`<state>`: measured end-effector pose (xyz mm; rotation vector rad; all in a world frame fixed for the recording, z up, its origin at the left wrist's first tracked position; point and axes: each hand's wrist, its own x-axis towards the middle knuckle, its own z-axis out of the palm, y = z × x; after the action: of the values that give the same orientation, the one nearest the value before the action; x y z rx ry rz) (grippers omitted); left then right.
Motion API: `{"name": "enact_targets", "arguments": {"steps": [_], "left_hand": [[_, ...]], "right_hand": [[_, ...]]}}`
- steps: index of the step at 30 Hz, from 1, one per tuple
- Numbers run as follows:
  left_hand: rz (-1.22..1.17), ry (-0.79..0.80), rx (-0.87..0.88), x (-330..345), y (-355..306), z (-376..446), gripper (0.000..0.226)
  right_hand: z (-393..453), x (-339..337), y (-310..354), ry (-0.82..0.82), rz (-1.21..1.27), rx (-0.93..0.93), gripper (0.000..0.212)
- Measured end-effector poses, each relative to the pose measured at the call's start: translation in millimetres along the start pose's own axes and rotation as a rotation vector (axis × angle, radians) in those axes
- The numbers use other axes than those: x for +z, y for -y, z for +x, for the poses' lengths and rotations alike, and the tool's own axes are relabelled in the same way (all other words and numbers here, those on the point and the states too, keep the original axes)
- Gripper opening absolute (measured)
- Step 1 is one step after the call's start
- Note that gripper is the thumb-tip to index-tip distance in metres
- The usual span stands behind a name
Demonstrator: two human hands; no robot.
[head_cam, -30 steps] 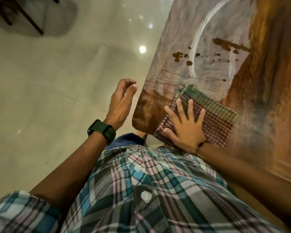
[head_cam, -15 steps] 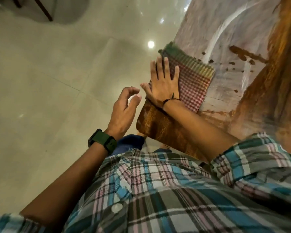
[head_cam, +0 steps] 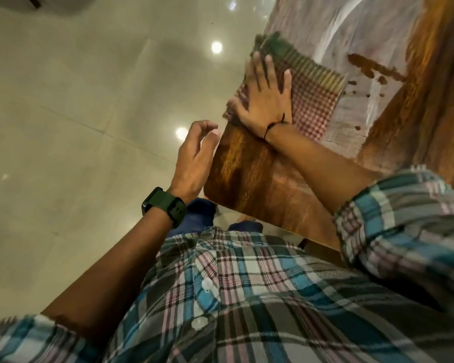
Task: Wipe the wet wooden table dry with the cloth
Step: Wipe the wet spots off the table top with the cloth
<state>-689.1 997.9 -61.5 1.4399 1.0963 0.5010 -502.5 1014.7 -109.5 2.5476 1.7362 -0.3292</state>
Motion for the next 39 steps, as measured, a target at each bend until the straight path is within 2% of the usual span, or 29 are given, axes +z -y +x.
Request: {"name": "enact_targets", "arguments": {"steps": [3,6,10,12,13,17,22,26,30,33,35,39], "left_hand": [[-0.016,-0.001,-0.005,-1.1,2.9,-0.9,0.034],[-0.036,-0.014,0.008,-1.3,0.2,4.6,0.029],[-0.041,-0.006,0.04,2.3,-5.8,19.7,0.022],[-0.037,0.023,0.063,4.3,-11.0,27.9,0.023],[-0.037,0.035,0.072,5.3,-13.4,31.0,0.024],[-0.037,0.105,0.06,11.5,-17.4,42.3,0.026],[0.048,0.184,0.02,24.4,-15.5,51.1,0.018],[0.267,0.193,0.194,30.0,-12.9,62.0,0.024],[0.624,0.222,0.425,37.6,-8.9,74.3,0.035],[0.796,0.317,0.594,48.7,-10.3,85.5,0.039],[0.871,0.37,0.68,54.2,-13.3,94.5,0.04],[0.943,0.351,0.741,53.3,-17.6,107.7,0.045]], "right_hand": [[23.9,-7.6,-6.1,-0.034,0.019,0.077,0.079],[-19.1,5.0,18.1,-0.022,-0.013,0.095,0.08],[-121.3,26.0,43.4,0.059,0.019,-0.235,0.08],[-124.8,28.9,24.4,0.067,0.012,-0.372,0.078],[-116.7,27.7,12.9,0.047,-0.013,-0.377,0.076],[-69.5,17.2,-14.8,0.005,-0.011,-0.092,0.073],[-12.3,1.8,-40.6,-0.046,0.033,0.14,0.074],[-7.3,-3.8,-42.2,-0.045,0.049,0.224,0.071],[-100.9,13.9,-22.2,-0.03,0.034,0.188,0.071],[-152.1,24.4,-18.3,-0.011,0.019,0.13,0.07],[-152.2,24.8,-23.9,0.002,0.014,0.101,0.071],[-131.4,22.6,-35.6,-0.004,0.023,0.108,0.071]]}}
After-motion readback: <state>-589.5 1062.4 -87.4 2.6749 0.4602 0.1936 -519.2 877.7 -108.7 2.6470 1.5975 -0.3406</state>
